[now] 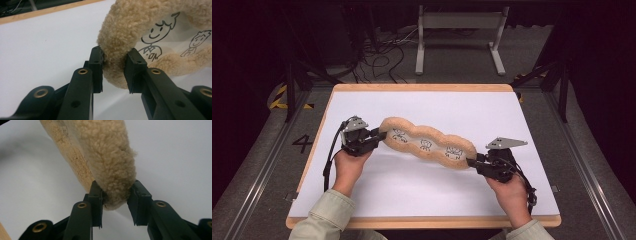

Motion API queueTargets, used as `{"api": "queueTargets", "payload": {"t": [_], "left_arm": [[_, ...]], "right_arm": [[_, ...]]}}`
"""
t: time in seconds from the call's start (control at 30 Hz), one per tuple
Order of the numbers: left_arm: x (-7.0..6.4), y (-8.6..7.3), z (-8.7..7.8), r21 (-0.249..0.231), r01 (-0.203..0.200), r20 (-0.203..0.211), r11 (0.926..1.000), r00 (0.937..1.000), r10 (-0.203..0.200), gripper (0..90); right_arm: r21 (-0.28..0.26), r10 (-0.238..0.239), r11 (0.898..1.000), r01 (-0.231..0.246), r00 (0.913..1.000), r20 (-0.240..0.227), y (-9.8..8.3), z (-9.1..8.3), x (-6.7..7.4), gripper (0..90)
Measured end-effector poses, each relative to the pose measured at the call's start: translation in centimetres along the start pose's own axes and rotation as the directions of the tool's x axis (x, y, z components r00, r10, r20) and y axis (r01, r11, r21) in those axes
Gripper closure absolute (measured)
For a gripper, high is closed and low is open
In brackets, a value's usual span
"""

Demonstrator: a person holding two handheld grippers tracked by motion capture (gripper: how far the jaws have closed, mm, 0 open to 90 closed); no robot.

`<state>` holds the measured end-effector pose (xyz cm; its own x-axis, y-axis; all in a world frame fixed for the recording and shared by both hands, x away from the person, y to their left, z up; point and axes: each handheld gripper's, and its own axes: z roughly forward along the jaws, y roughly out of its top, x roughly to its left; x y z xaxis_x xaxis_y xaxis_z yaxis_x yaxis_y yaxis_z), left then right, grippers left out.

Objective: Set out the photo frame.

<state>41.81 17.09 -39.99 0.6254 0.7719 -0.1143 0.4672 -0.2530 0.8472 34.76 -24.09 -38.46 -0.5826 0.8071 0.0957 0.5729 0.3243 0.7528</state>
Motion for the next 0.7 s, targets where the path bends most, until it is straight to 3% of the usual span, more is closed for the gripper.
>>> {"api": "queueTargets", "payload": {"t": [0.27, 0.7], "left_arm": [[-0.5, -1.3, -0.9, 0.02, 0.062, -0.016, 0.9979, 0.998, -0.061, 70.4], [-1.5, -2.4, -0.7, 0.08, 0.102, -0.008, 0.9916, 0.9948, -0.101, 69.8]], "right_arm": [[0.0, 0.003, 1.0, -0.003, 1.0, 0.003, 0.8, 0.9, -0.6, 67.1], [0.016, 0.041, 0.999, -0.041, 0.999, 0.019, 1.2, 2.3, -2.5, 67.2]]}}
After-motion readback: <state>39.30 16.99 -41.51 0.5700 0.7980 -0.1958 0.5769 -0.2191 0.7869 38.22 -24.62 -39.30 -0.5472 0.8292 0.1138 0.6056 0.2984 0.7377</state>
